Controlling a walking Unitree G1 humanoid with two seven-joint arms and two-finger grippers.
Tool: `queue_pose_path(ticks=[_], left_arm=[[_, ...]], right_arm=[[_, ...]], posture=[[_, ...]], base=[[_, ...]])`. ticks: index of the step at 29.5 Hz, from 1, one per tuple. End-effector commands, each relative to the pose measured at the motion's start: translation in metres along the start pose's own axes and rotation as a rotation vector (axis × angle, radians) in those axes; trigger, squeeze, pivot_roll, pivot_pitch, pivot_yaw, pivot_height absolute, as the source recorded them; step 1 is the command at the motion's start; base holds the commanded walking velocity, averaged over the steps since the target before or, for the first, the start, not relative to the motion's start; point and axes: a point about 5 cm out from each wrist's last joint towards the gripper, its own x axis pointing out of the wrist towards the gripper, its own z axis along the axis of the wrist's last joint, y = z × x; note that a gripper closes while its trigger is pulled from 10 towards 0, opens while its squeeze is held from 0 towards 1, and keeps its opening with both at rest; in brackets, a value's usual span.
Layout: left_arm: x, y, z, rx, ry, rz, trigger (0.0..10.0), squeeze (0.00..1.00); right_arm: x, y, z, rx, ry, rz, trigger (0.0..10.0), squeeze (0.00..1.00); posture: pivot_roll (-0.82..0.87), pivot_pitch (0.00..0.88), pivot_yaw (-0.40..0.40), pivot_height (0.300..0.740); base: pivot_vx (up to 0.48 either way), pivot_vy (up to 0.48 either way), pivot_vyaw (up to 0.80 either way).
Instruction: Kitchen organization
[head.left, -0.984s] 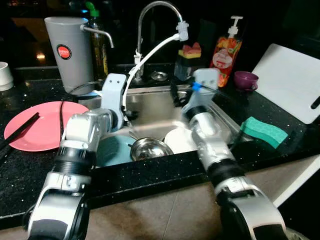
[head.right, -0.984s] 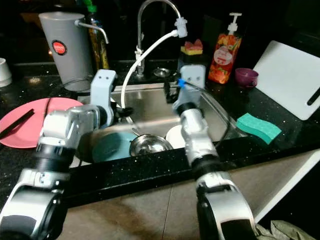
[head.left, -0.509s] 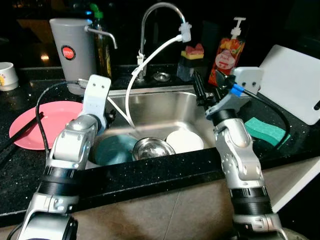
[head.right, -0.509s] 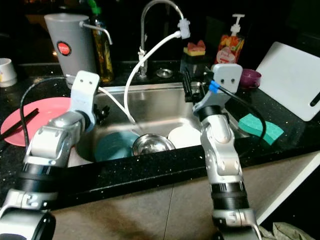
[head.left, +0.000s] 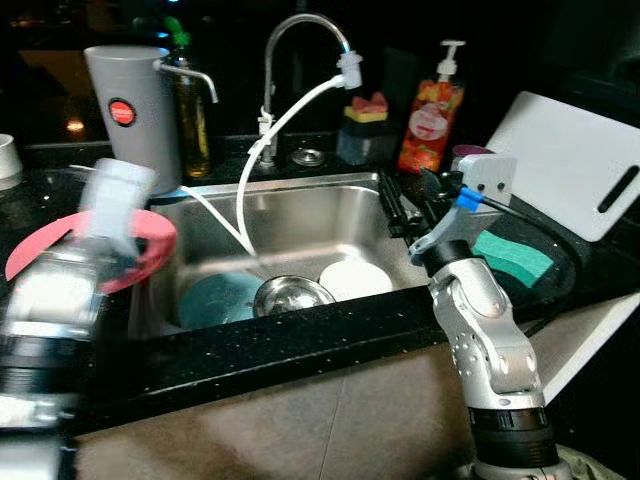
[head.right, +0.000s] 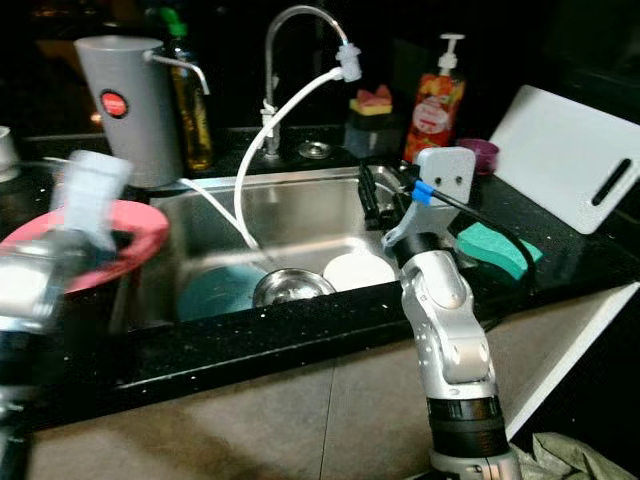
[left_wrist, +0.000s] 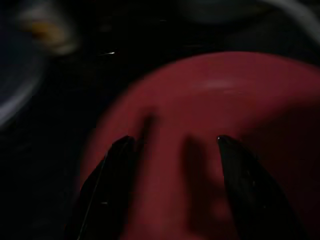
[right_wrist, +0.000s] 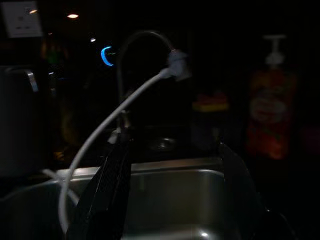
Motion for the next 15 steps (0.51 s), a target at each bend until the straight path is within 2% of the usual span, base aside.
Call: queue_pose_path(ticks=[1,2,4,5,9,15], left_arm=[[0.001,0.001,-0.007,0.01,0.025,-0.017,10.0,0.0],[0.001,0.006,-0.008,0.008,0.033,-0.013,10.0,0.39],[0.0,0.008,-0.009,0.007,0.039,-0.011,10.0,0.39],[0.0,0.013,-0.01,0.005,0.046,0.004,10.0,1.0],[0.0,0.022,-0.011,-0.013,0.059,0.011,10.0,1.0],[0.001,0.032,-0.013,-0.086,0.094,-0.028,10.0,1.0]], right_arm=[[-0.002,0.005,0.003,0.006,0.004,0.016,10.0,0.0],[-0.002,0.006,0.002,0.006,0.01,0.018,10.0,0.0],[-0.002,0.006,0.002,0.006,0.015,0.019,10.0,0.0],[-0.002,0.007,0.002,0.005,0.02,0.021,10.0,0.0],[-0.002,0.007,0.001,0.005,0.03,0.022,10.0,0.0],[-0.003,0.007,-0.001,0.007,0.041,0.019,10.0,0.0]], posture=[[0.1,0.102,-0.056,0.74],[0.1,0.102,-0.056,0.74],[0.1,0.103,-0.055,0.74],[0.1,0.103,-0.055,0.74],[0.1,0.103,-0.055,0.74],[0.11,0.105,-0.057,0.74]], base=[[0.0,0.0,0.0],[0.0,0.0,0.0],[0.0,0.0,0.0],[0.0,0.0,0.0],[0.0,0.0,0.0],[0.0,0.0,0.0]])
